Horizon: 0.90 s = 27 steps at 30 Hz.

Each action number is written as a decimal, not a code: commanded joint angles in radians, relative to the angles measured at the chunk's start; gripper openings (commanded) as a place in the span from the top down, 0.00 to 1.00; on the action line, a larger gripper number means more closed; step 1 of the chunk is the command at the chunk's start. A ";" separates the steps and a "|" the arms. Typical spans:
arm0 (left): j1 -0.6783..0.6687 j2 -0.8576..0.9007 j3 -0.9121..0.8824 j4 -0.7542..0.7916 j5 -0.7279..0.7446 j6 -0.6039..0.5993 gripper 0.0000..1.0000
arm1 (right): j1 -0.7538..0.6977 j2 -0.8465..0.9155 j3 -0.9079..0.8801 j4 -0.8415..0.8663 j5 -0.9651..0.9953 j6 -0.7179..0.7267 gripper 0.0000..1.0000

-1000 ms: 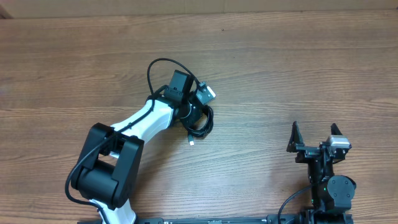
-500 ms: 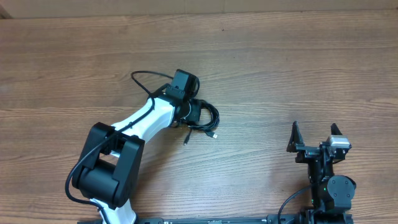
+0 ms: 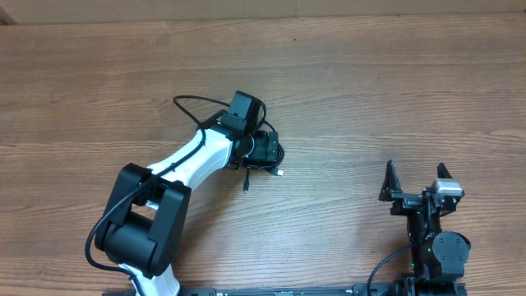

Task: Untangle cables
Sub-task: 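Lift the grasped coil slightly with the left gripper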

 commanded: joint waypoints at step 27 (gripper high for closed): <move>0.013 0.045 0.084 -0.182 -0.028 -0.072 0.96 | -0.006 -0.008 -0.011 0.006 -0.002 -0.005 0.00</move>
